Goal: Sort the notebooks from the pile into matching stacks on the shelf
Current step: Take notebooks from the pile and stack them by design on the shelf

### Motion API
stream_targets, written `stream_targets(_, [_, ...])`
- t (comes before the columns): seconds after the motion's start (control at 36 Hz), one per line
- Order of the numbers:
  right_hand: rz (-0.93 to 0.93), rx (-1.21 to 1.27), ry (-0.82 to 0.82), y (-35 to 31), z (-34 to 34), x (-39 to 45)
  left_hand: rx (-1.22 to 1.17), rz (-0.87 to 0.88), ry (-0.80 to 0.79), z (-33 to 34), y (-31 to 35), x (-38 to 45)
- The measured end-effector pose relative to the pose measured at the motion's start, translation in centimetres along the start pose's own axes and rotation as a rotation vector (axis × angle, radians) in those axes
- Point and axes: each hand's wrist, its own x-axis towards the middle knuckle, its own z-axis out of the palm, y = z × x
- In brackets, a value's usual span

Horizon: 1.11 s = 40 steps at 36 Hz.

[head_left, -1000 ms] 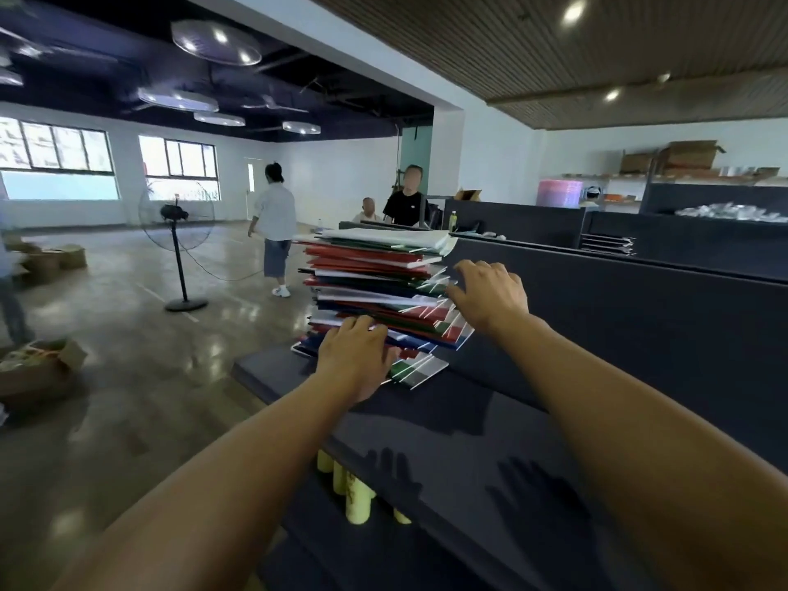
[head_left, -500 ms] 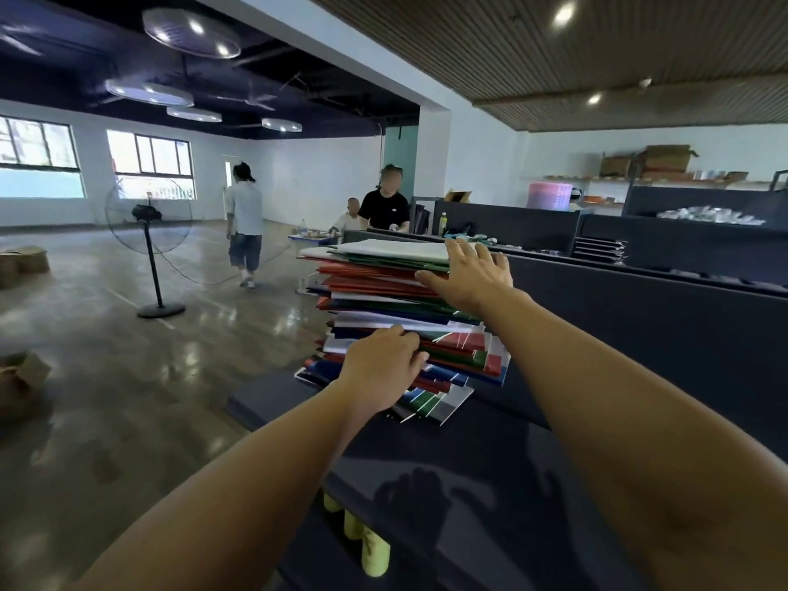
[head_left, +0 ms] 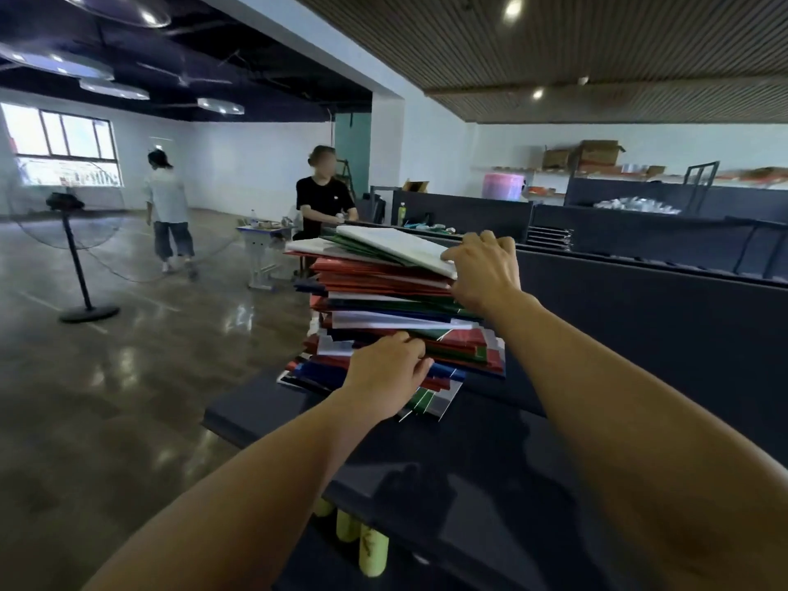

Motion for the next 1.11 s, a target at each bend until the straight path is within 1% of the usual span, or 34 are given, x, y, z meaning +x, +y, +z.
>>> stream_targets(0.06, [-0.016, 0.064, 0.016, 0.7, -0.2, -0.2, -0.005, 0.0, 0.001, 0.0, 0.3, 0.1])
stream_targets(0.17, [-0.018, 0.348, 0.025, 1.5, -0.7, -0.8, -0.015, 0.003, -0.01, 0.2, 1.1, 0.3])
stream_targets(0.25, [-0.067, 0.386, -0.052, 1.0, -1.1, -1.5, -0.025, 0.004, -0.027, 0.6, 1.6, 0.1])
stream_targets(0.33, [-0.116, 0.366, -0.058, 0.2, -1.4, -2.2, -0.025, 0.013, -0.038, 1.0, 2.1, -0.2])
stream_targets(0.47, [-0.178, 0.171, 0.048, 0.4, -1.3, -3.9, -0.023, 0.038, -0.048, 1.0, 3.0, -0.3])
stream_targets(0.53, [-0.185, 0.184, 0.12, 1.0, -0.9, -5.3, -0.02, 0.052, -0.062, 1.0, 3.6, -0.2])
stream_targets(0.58, [-0.204, 0.263, 0.242, 1.9, -0.3, -6.8, -0.024, 0.074, -0.081, 1.1, 4.5, -0.3])
stream_targets(0.64, [-0.154, 0.286, 0.315, 3.0, 0.8, -8.3, -0.029, 0.094, -0.099, 1.4, 5.6, -0.2])
stream_targets(0.72, [-0.077, 0.299, 0.321, 4.1, 1.6, -10.9, -0.041, 0.128, -0.113, 2.5, 7.6, -0.1])
stream_targets(0.81, [-0.027, 0.294, 0.342, 5.6, 1.9, -13.8, -0.057, 0.197, -0.087, 3.9, 9.8, 0.0])
stream_targets(1.03, [0.146, 0.111, 0.184, 11.9, 1.6, -21.9, -0.158, 0.33, -0.153, 6.8, 17.6, -0.3])
stream_targets(1.11, [0.222, 0.057, 0.164, 14.7, 1.2, -25.2, -0.195, 0.375, -0.192, 7.7, 21.0, -0.7])
